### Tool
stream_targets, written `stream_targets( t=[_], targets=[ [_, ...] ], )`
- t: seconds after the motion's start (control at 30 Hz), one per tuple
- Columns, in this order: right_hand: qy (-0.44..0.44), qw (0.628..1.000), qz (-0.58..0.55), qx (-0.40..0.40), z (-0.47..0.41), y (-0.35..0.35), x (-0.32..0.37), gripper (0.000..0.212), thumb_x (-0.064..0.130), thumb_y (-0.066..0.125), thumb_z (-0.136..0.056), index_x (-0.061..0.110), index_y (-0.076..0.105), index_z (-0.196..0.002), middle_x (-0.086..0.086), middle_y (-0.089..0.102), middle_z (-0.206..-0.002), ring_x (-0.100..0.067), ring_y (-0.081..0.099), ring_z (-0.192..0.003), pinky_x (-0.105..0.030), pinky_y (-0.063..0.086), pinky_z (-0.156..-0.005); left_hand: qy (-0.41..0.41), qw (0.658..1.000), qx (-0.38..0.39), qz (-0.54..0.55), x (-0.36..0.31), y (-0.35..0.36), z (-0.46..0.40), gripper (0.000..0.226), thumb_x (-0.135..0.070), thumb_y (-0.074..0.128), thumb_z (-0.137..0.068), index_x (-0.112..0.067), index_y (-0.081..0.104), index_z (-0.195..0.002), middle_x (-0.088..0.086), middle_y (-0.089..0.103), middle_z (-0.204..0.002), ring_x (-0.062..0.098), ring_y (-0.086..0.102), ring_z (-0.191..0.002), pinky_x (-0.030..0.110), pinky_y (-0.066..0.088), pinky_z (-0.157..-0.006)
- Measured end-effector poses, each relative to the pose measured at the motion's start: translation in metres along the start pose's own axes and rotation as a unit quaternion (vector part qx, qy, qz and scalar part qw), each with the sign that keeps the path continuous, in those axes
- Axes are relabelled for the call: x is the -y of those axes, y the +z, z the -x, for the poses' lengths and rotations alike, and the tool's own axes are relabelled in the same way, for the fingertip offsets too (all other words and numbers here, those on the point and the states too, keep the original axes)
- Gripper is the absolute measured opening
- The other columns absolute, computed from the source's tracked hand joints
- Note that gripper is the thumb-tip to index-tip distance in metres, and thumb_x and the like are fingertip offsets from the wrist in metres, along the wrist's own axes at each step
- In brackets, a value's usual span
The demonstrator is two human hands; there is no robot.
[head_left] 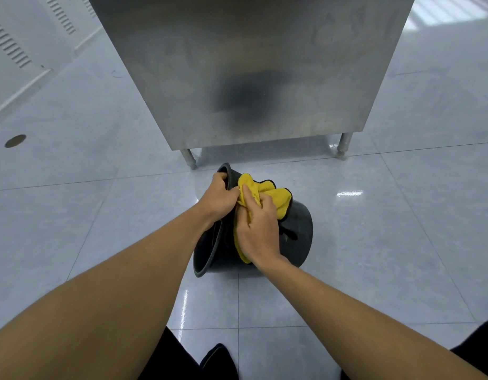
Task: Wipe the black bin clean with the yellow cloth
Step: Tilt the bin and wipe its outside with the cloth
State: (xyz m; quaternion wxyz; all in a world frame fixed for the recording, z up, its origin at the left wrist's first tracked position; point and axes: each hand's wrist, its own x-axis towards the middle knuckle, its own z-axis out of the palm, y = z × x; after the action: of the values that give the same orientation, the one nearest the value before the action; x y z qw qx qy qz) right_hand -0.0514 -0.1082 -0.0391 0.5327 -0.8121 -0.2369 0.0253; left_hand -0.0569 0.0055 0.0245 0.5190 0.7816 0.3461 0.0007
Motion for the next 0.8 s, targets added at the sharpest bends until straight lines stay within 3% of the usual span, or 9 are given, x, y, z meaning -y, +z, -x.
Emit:
stream_targets(
  t=[0.1,0.2,0.33,0.5,0.63,0.8],
  targets=[
    [-0.002,1.000,0.028,0.006,-0.005,-0.002,-0.007,0.048,0.032,0.039,-0.100,0.035,0.040,-0.148,-0.004,0.047,-0.129,-0.021,0.042,-0.118,-0.033,0.045,-0.093,-0.046,0.998,-0.006,0.034,-0.004,-0.001,0.000,0.046,-0.017,0.056,-0.091,-0.006,0.035,-0.131,0.013,0.061,-0.104,0.021,0.063,-0.085,0.042,0.058,-0.077],
    [0.012,0.999,0.051,-0.002,-0.005,-0.004,-0.017,0.045,0.029,0.044,-0.101,0.036,0.043,-0.146,-0.007,0.045,-0.133,-0.024,0.042,-0.122,-0.034,0.045,-0.091,-0.039,0.999,-0.001,0.009,-0.003,-0.001,0.001,0.042,-0.009,0.054,-0.090,-0.005,0.038,-0.128,0.014,0.059,-0.099,0.025,0.062,-0.084,0.041,0.056,-0.073],
    [0.071,0.995,0.064,-0.018,-0.002,-0.012,-0.041,0.044,0.032,0.044,-0.102,0.034,0.044,-0.146,-0.009,0.041,-0.135,-0.025,0.042,-0.125,-0.028,0.041,-0.088,-0.005,0.999,0.021,-0.035,0.005,-0.004,0.001,0.046,-0.005,0.045,-0.099,-0.013,0.040,-0.144,0.013,0.059,-0.124,0.029,0.062,-0.106,0.046,0.059,-0.092],
    [0.136,0.989,0.050,-0.027,-0.003,-0.017,-0.042,0.044,0.031,0.043,-0.103,0.029,0.044,-0.148,-0.007,0.038,-0.141,-0.022,0.035,-0.133,-0.022,0.030,-0.091,0.021,0.995,0.047,-0.089,0.011,-0.005,0.003,0.060,-0.022,0.036,-0.109,-0.028,0.009,-0.162,0.006,0.044,-0.149,0.026,0.055,-0.121,0.039,0.054,-0.098],
    [0.110,0.993,0.041,-0.020,-0.001,-0.011,-0.034,0.044,0.029,0.043,-0.103,0.029,0.044,-0.147,-0.007,0.038,-0.142,-0.022,0.034,-0.134,-0.024,0.032,-0.094,0.025,0.994,0.052,-0.088,0.012,-0.005,0.003,0.061,-0.024,0.035,-0.109,-0.030,0.007,-0.162,0.008,0.040,-0.156,0.030,0.051,-0.129,0.047,0.048,-0.108],
    [0.006,0.999,0.031,-0.010,-0.002,-0.002,-0.008,0.046,0.026,0.043,-0.101,0.032,0.044,-0.146,-0.001,0.045,-0.123,-0.018,0.044,-0.111,-0.027,0.042,-0.089,0.067,0.992,0.059,-0.087,0.014,-0.002,-0.001,0.066,-0.028,0.038,-0.102,-0.031,0.011,-0.162,0.004,0.040,-0.158,0.026,0.045,-0.139,0.047,0.038,-0.117]
  ],
)
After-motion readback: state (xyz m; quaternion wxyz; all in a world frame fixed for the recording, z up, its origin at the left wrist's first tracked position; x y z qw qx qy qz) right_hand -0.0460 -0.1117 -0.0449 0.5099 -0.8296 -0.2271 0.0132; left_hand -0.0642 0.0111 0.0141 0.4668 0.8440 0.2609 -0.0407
